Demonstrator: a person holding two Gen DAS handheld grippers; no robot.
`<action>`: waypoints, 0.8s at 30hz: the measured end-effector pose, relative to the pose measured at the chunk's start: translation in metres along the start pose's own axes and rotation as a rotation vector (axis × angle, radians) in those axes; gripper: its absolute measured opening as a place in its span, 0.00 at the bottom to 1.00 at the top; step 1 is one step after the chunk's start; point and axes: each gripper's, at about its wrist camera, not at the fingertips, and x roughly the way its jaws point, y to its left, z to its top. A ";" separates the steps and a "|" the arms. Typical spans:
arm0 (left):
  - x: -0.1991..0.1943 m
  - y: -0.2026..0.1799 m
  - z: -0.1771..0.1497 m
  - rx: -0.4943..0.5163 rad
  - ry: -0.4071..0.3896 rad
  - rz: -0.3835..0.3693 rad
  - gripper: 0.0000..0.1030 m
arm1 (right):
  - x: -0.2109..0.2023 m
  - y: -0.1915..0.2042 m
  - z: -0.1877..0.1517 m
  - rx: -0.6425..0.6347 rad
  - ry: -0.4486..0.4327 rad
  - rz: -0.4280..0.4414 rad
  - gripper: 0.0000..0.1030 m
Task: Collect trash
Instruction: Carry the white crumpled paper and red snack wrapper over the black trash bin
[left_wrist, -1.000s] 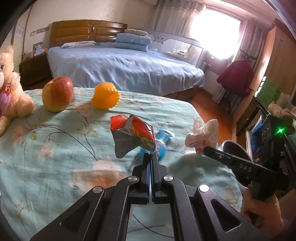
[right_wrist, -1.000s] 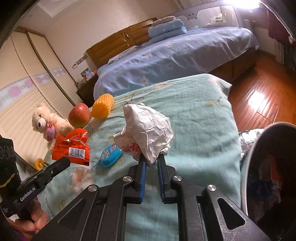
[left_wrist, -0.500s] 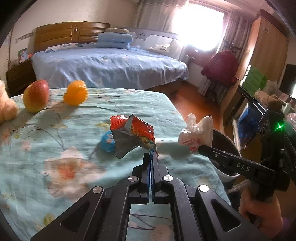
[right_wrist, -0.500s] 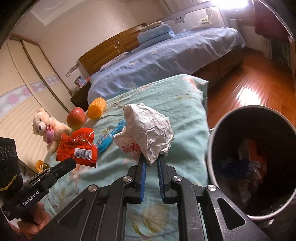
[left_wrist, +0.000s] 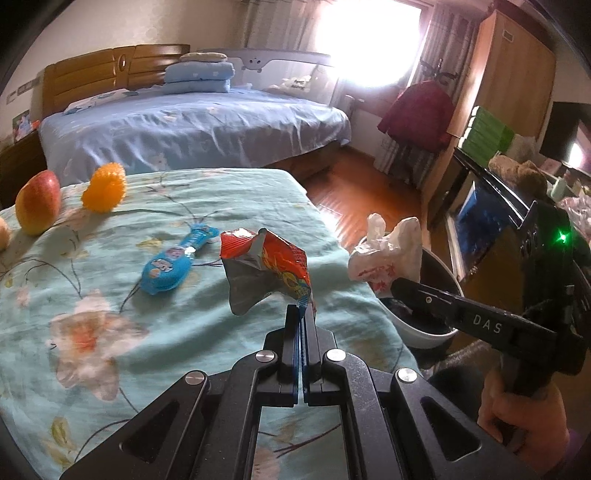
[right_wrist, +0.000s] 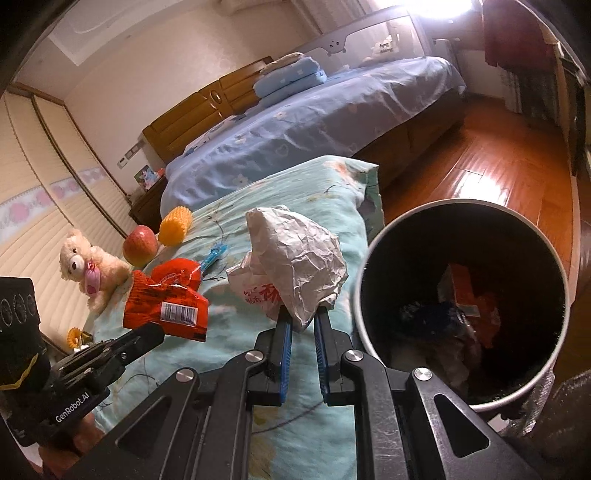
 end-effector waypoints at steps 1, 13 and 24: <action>0.001 -0.002 0.000 0.004 0.001 -0.003 0.00 | -0.001 -0.001 0.000 0.002 -0.002 -0.001 0.11; 0.009 -0.029 0.003 0.059 0.012 -0.030 0.00 | -0.017 -0.021 -0.006 0.035 -0.025 -0.033 0.11; 0.019 -0.049 0.010 0.097 0.020 -0.054 0.00 | -0.028 -0.040 -0.004 0.064 -0.043 -0.068 0.11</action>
